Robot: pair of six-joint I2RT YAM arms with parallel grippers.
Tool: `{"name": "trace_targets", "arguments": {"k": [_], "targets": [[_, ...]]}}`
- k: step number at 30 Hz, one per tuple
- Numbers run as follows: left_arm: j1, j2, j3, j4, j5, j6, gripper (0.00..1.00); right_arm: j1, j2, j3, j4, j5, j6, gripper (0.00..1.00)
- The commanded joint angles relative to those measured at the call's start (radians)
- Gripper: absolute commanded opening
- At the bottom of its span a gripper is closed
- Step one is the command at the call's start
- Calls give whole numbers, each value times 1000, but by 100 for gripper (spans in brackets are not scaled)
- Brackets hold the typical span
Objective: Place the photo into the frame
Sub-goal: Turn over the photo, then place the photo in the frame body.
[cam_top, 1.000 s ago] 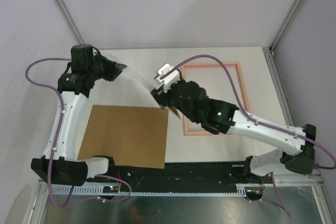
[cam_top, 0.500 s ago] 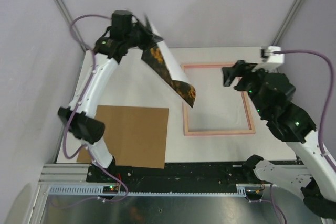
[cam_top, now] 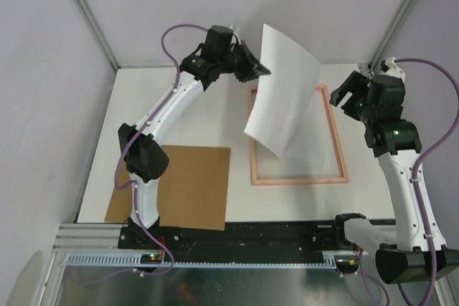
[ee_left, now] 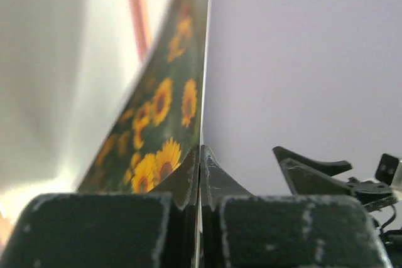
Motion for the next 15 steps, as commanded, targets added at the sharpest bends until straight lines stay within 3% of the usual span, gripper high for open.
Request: {"name": "trace_targets", "arguments": {"k": [1, 3, 8, 15], "targets": [[100, -102, -300, 181, 121, 10, 0, -16, 29, -26, 31, -114, 36, 82], [143, -114, -430, 263, 163, 1, 0, -16, 54, -43, 45, -120, 45, 82], [184, -59, -596, 363, 226, 24, 0, -14, 99, -71, 75, -122, 53, 82], [178, -39, -792, 543, 197, -1, 0, -15, 132, -111, 92, -98, 52, 82]]}}
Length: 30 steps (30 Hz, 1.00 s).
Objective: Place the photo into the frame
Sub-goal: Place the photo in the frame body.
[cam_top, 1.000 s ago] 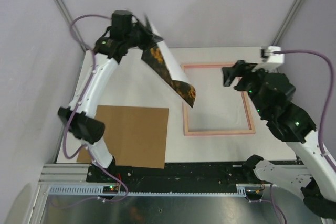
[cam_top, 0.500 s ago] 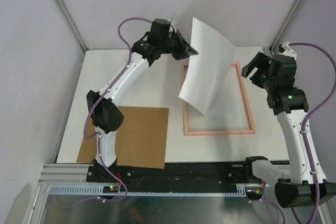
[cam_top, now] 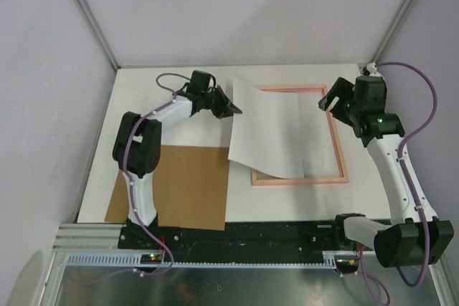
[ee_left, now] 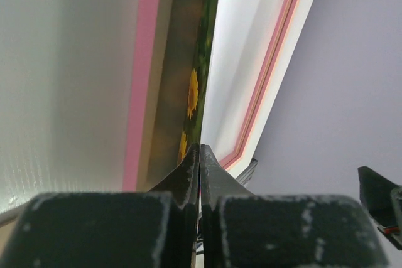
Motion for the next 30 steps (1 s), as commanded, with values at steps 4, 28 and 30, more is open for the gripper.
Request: {"name": "trace_targets", "arguments": {"k": [4, 28, 30], "targets": [[-52, 0, -99, 224, -6, -12, 0, -5, 20, -47, 64, 10, 14, 82], [-161, 165, -37, 443, -95, -123, 0, 19, 24, -57, 61, 14, 14, 82], [-167, 174, -23, 443, -107, -126, 0, 20, 23, -57, 61, 13, 12, 82]]}}
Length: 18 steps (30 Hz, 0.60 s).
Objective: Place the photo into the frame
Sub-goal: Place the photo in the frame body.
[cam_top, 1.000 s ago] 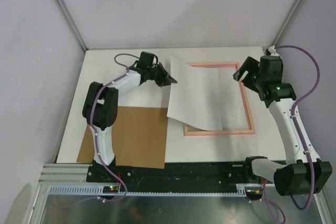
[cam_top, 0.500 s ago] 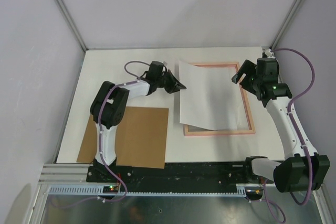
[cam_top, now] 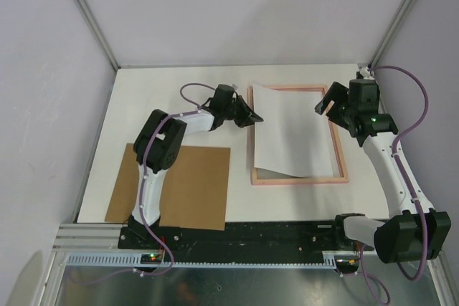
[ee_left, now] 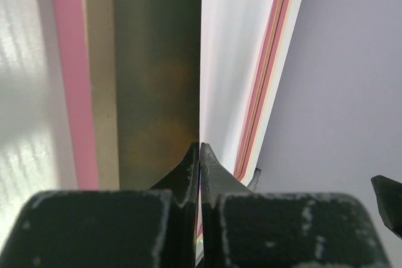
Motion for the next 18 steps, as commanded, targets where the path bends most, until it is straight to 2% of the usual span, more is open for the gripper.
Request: {"name": "trace_targets", "arguments": {"k": [1, 18], "targets": [[-18, 19, 66, 41, -45, -19, 0, 9, -12, 4, 27, 11, 8, 82], [-61, 63, 94, 48, -97, -18, 0, 32, -16, 4, 22, 19, 6, 82]]}}
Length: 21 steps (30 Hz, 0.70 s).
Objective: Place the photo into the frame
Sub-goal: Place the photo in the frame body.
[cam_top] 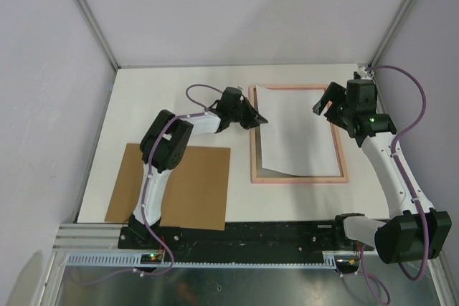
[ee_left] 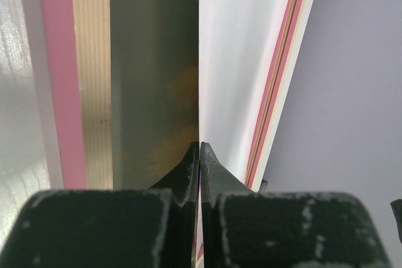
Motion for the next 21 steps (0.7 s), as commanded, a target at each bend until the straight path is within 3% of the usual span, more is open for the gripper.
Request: {"name": "trace_targets", "arguments": {"k": [1, 14, 21], "targets": [[-12, 19, 47, 39, -21, 5, 0, 10, -16, 4, 20, 17, 6, 82], [-24, 19, 41, 35, -39, 41, 0, 27, -27, 4, 12, 29, 7, 82], [-23, -30, 48, -48, -75, 124, 36, 41, -32, 5, 16, 33, 12, 82]]}}
